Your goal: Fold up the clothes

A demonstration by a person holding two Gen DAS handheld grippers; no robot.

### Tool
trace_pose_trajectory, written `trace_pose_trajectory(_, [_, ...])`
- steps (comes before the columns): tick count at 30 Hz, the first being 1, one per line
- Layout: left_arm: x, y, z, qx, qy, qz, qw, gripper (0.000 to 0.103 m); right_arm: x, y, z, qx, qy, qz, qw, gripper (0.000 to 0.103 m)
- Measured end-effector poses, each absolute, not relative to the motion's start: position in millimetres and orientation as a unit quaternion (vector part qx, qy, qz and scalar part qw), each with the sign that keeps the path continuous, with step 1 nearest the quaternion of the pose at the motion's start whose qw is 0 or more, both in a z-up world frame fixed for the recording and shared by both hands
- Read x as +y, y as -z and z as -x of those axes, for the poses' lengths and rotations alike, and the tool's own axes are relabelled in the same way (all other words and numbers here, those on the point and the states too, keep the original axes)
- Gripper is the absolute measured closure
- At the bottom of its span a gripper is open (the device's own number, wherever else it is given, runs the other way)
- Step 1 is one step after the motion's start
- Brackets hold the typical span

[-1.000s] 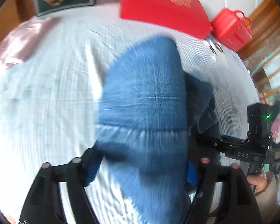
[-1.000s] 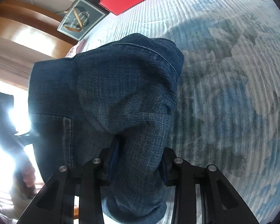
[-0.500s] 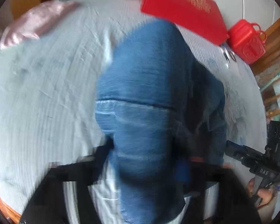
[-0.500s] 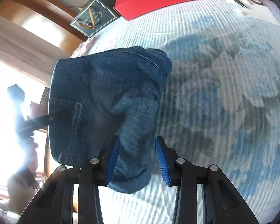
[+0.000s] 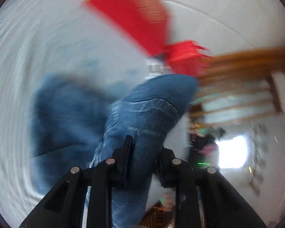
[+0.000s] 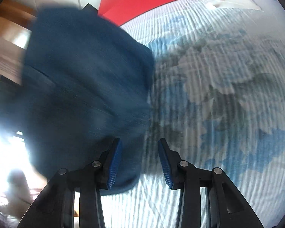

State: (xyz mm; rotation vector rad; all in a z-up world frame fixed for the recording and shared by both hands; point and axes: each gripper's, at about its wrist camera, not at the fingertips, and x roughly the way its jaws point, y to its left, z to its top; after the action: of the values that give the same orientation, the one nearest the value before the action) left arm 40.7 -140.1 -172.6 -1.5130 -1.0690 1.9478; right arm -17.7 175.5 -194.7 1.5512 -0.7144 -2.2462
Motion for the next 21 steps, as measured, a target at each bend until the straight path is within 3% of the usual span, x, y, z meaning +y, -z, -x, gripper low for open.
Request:
trace_pose_trajectory(4, [-186.1, 234.0, -60.0, -0.394, -0.701, 0.581, 0.123, 0.08, 170.2, 181.3, 21.0, -0.239, 0.794, -0.535, 0.161, 0.064])
trace_pose_trajectory(10, [-165.6, 190.8, -53.6, -0.265, -0.764, 0.578, 0.111, 0.079, 145.3, 147.1, 37.0, -0.205, 0.82, -0.491, 0.21, 0.064])
trace_pose_trajectory(13, [-155.3, 156.5, -53.9, -0.192, -0.801, 0.562, 0.081, 0.063, 119.5, 153.1, 55.9, -0.172, 0.826, -0.491, 0.216, 0.064])
trace_pose_trajectory(15, [-147.2, 132.5, -52.2, -0.161, -0.821, 0.542, 0.075, 0.047, 105.1, 177.5, 75.3, -0.159, 0.812, -0.52, 0.213, 0.064])
trace_pose_trajectory(17, [-132.8, 110.2, -44.7, -0.142, -0.837, 0.521, 0.091, 0.041, 100.5, 182.4, 79.7, -0.153, 0.81, -0.526, 0.207, 0.064])
trace_pose_trajectory(21, [-106.9, 101.7, -18.4, -0.101, -0.848, 0.508, 0.11, 0.041, 104.6, 170.2, 69.1, -0.155, 0.815, -0.52, 0.202, 0.064])
